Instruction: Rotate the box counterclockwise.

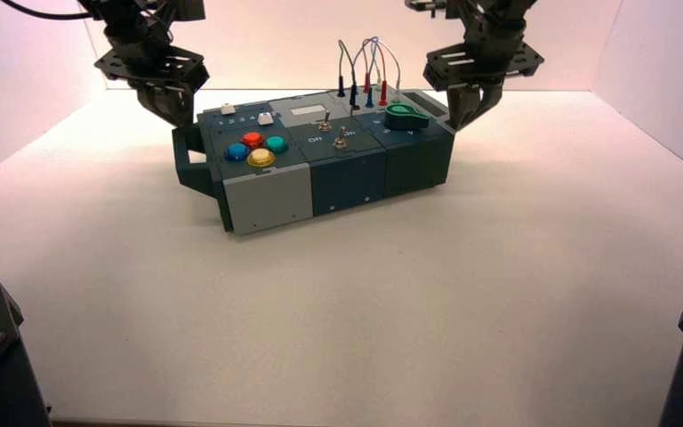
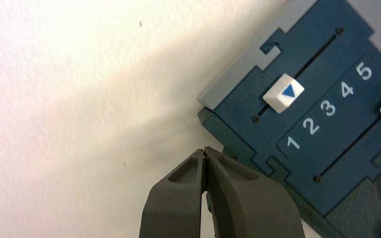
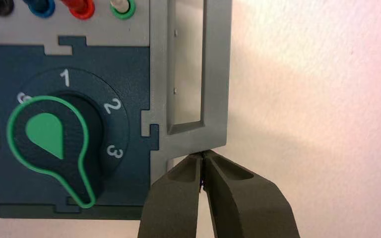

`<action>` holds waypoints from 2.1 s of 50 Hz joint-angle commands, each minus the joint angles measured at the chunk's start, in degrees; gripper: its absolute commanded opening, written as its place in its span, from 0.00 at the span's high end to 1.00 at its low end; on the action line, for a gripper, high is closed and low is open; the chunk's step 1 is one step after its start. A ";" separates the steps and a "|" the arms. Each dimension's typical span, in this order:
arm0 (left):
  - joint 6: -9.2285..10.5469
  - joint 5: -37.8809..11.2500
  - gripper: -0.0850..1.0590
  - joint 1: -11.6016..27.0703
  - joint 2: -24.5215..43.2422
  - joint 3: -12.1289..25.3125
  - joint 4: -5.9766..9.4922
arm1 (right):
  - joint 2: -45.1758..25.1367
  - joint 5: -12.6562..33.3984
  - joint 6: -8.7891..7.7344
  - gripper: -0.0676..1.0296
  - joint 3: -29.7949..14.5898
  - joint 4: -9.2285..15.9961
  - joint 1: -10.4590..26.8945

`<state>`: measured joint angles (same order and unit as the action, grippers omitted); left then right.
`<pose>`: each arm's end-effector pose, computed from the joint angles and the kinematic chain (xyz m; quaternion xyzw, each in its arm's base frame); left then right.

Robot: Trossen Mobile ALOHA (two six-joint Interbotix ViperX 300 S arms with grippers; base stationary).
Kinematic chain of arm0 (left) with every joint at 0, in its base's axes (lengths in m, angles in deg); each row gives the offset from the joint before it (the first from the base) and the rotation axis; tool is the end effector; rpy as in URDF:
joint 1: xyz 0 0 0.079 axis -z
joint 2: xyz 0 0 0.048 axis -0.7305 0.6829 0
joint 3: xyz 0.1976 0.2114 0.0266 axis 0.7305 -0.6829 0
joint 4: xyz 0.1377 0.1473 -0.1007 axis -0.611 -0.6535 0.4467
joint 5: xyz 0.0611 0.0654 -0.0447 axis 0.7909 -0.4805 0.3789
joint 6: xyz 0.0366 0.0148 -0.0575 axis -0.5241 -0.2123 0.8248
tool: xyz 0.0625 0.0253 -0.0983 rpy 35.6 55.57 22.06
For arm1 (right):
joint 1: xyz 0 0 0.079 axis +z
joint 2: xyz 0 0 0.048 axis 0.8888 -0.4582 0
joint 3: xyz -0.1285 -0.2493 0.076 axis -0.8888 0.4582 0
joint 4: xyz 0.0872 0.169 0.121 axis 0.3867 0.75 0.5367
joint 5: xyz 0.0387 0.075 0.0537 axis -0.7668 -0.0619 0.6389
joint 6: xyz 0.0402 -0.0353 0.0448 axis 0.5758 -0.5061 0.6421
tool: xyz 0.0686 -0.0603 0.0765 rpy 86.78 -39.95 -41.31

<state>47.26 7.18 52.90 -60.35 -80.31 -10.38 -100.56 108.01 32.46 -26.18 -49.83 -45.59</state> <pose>0.3954 -0.0632 -0.0236 0.1170 0.5729 -0.1762 0.7919 0.4118 0.1258 -0.0069 -0.1218 0.5667 0.1435 0.8021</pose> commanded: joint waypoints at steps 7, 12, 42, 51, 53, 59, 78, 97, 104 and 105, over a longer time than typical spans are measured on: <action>1.93 -0.35 0.95 0.70 -4.83 -3.25 0.18 | 0.44 -0.35 -0.53 0.96 -3.60 0.00 0.79; 2.81 -0.35 0.95 1.14 -5.71 -4.66 0.18 | 0.26 -0.35 -0.88 0.96 -4.04 0.00 1.14; 8.79 -1.05 0.95 6.15 -9.93 -12.92 0.18 | -2.11 -2.11 -3.69 0.96 -5.27 0.09 2.37; 9.32 -1.41 0.95 6.94 -11.87 -14.59 0.18 | -2.72 -3.69 -4.31 0.96 -5.27 0.18 2.37; 9.49 -1.41 0.95 7.03 -12.39 -14.77 0.18 | -2.81 -4.39 -4.39 0.96 -5.19 0.18 2.64; 9.84 -1.58 0.95 7.21 -13.97 -15.47 0.18 | -2.81 -5.98 -4.57 0.96 -4.92 0.26 2.99; 10.20 -1.67 0.95 7.21 -16.79 -16.61 0.18 | -2.99 -8.70 -4.66 0.96 -5.80 0.35 4.75; 10.02 -1.93 0.95 7.21 -19.25 -15.91 0.00 | -0.26 -6.94 -4.22 0.96 -5.63 0.35 4.13; 9.84 -3.60 0.95 7.21 -20.83 -14.33 -0.79 | 1.67 -4.92 -4.13 0.96 -5.71 0.44 4.13; 9.93 -4.04 0.95 7.21 -21.01 -13.89 -1.05 | 2.02 -4.66 -4.13 0.96 -5.71 0.44 4.13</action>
<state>57.19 3.93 59.76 -79.42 -96.39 -10.82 -101.96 102.65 28.24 -30.48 -49.74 -42.07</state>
